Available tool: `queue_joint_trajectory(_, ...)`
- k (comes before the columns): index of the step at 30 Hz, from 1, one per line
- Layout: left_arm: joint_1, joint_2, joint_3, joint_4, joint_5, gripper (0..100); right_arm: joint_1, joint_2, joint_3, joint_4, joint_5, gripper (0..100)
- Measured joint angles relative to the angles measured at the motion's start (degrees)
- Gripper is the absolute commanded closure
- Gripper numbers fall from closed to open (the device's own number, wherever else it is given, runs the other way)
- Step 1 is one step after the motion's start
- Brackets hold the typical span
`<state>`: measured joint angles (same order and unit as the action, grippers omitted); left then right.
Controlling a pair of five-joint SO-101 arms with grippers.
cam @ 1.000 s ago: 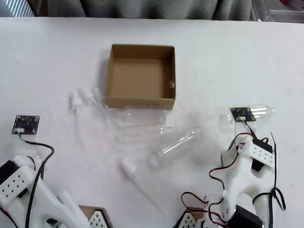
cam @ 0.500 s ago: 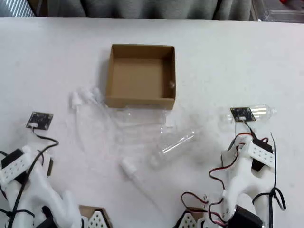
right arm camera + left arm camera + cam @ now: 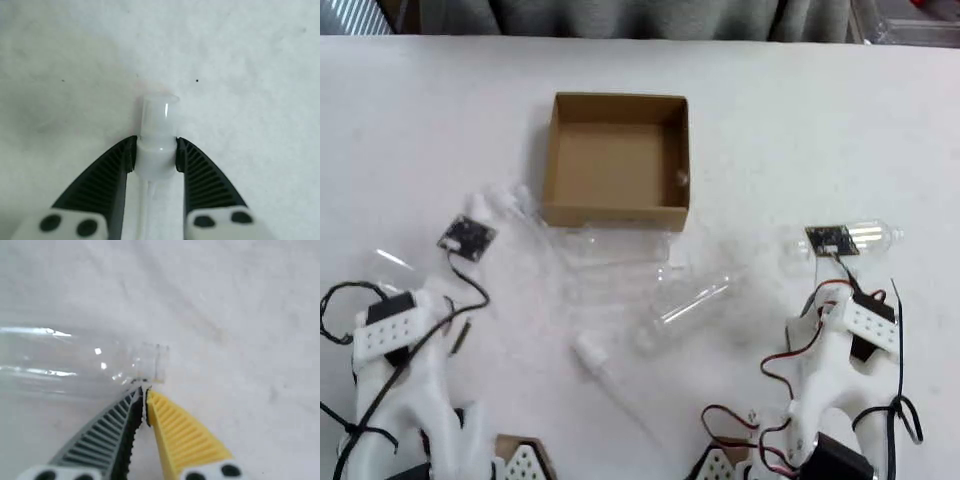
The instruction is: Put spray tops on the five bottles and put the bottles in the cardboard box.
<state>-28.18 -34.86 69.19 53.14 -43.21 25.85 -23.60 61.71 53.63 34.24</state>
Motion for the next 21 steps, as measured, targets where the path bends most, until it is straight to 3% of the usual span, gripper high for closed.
queue_joint_trajectory(11, 6.1, 0.0, -4.9, 0.4, -0.1, 96, 0.0, 0.0, 0.0, 0.0, 0.0, 98.2)
queue_joint_trajectory(17, 2.5, 0.0, -18.1, 12.9, -9.1, 80, 0.0, 0.0, 0.0, 0.0, 0.0, 98.2)
queue_joint_trajectory(21, -0.6, 0.0, -25.3, 19.7, -18.0, 74, 0.0, 0.0, 0.0, 0.0, 0.0, 98.2)
